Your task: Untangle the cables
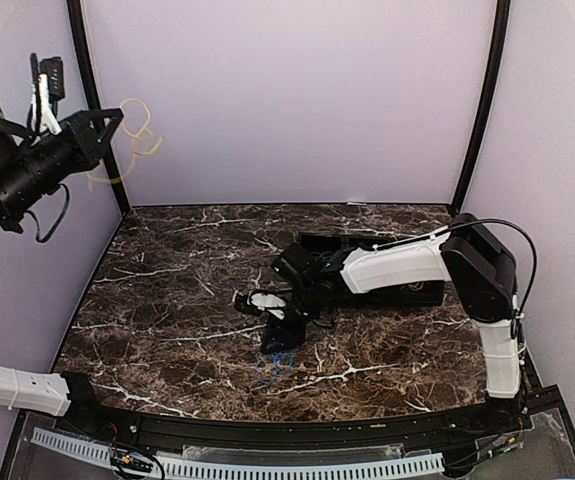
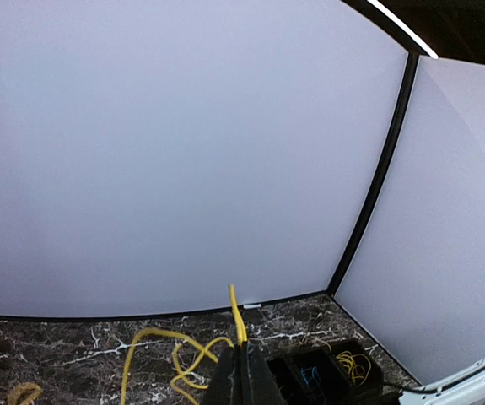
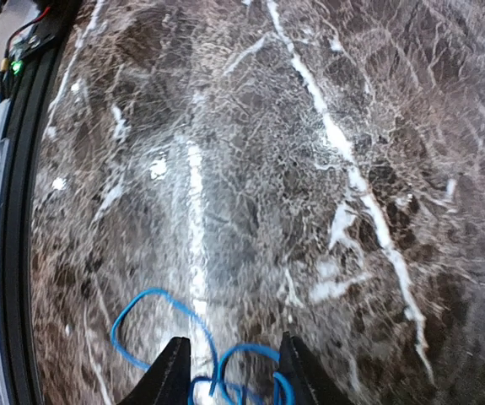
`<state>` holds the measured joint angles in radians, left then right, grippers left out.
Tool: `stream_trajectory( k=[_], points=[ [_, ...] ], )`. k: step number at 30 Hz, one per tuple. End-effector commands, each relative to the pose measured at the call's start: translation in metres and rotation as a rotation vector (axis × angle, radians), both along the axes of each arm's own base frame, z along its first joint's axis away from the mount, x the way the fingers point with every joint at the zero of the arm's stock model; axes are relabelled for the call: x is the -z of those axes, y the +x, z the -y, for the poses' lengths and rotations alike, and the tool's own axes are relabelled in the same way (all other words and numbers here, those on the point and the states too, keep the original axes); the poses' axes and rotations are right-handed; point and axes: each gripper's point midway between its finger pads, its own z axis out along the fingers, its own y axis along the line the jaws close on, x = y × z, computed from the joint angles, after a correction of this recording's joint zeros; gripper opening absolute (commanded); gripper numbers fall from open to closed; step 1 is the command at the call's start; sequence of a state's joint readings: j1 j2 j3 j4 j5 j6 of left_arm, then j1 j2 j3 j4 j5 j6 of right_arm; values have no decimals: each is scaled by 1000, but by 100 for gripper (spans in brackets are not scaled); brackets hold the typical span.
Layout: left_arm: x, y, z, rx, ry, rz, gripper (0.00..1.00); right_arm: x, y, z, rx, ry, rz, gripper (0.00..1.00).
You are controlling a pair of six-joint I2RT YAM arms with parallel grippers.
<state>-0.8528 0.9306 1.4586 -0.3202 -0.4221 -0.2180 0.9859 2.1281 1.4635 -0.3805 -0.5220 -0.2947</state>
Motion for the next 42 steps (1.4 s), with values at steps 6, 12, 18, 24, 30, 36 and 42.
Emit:
stream_trajectory(
  k=[6, 12, 18, 24, 30, 36, 42],
  points=[
    [94, 26, 46, 72, 17, -142, 0, -126, 16, 39, -38, 138, 146, 49],
    [138, 39, 72, 118, 30, -205, 0, -176, 17, 49, -28, 221, 230, 50],
    [155, 46, 97, 179, 25, -229, 0, -219, 29, 45, -12, 284, 346, 49],
    [166, 49, 113, 230, -11, -253, 0, -244, 48, 30, 25, 328, 405, 55],
    [168, 46, 126, 295, -56, -283, 0, -245, 58, 13, 30, 328, 423, 63],
    [166, 41, 136, 359, -103, -305, 0, -237, 64, 2, 47, 332, 434, 62],
    [157, 36, 139, 391, -128, -307, 0, -234, 74, -2, 91, 330, 449, 52]
  ],
)
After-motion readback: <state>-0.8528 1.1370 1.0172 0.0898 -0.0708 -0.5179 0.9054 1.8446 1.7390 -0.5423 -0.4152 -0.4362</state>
